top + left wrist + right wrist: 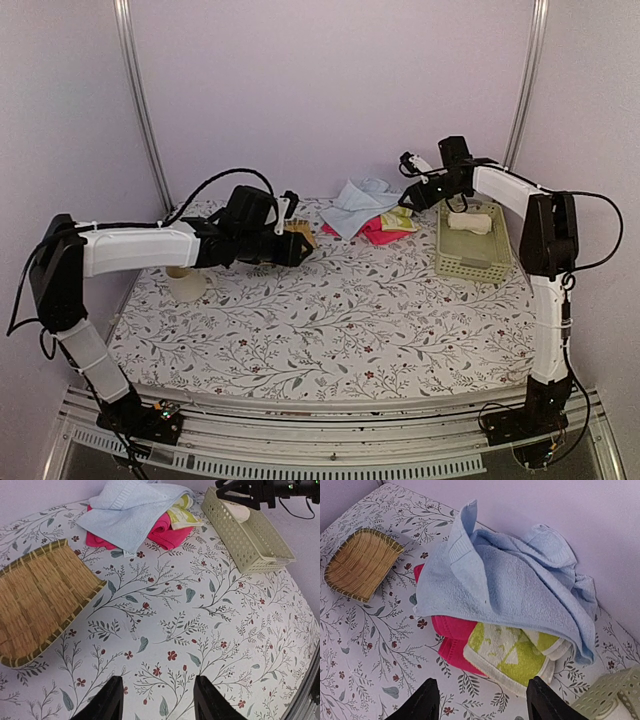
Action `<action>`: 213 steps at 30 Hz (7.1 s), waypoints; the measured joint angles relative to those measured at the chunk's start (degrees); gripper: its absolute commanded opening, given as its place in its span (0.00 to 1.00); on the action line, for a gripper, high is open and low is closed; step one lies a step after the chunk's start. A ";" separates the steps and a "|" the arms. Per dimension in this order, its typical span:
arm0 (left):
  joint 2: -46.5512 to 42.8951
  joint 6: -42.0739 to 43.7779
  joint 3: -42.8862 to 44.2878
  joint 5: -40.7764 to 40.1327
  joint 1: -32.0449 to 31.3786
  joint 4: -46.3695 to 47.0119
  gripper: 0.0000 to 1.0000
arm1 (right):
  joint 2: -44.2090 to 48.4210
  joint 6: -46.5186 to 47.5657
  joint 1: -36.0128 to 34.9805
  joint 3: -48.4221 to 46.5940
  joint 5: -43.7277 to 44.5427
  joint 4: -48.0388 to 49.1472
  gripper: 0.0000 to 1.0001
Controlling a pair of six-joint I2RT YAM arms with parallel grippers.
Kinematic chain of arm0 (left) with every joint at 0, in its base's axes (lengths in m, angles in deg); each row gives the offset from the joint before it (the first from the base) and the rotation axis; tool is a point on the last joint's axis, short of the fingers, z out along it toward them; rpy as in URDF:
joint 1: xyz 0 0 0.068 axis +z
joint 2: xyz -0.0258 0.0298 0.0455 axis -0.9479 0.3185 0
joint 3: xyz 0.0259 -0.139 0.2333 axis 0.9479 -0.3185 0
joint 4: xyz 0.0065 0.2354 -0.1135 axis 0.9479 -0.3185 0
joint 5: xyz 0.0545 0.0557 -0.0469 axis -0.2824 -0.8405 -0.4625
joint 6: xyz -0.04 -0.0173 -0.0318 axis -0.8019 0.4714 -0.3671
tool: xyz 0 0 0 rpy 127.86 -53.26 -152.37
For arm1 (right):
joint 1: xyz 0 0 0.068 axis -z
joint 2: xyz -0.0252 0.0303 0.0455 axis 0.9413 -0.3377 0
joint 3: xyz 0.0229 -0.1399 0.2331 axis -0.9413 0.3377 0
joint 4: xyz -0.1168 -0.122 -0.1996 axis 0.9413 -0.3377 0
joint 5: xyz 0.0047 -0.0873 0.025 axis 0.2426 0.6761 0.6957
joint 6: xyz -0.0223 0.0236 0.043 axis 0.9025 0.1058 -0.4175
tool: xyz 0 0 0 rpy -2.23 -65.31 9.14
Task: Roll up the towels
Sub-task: Pick up the towel from the towel pile, then place the towel at the center of the board, then pick up the towel from the center of the board.
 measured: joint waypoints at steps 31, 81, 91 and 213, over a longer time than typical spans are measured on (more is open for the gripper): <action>-3.65 -4.68 -5.14 4.68 -0.22 0.11 0.49 | -22.75 1.88 -6.27 -18.05 9.53 18.27 0.03; -13.81 -3.37 -17.09 1.77 -0.24 -0.79 0.43 | 52.72 5.86 -6.86 56.46 -9.77 6.88 0.99; -12.35 2.16 -14.03 7.89 -8.94 -11.04 0.13 | 53.42 17.27 -7.74 58.71 -15.78 -0.46 0.76; -23.54 -4.07 -18.21 -31.47 -19.82 -8.50 0.00 | 40.98 30.93 -44.76 65.29 8.52 3.74 0.66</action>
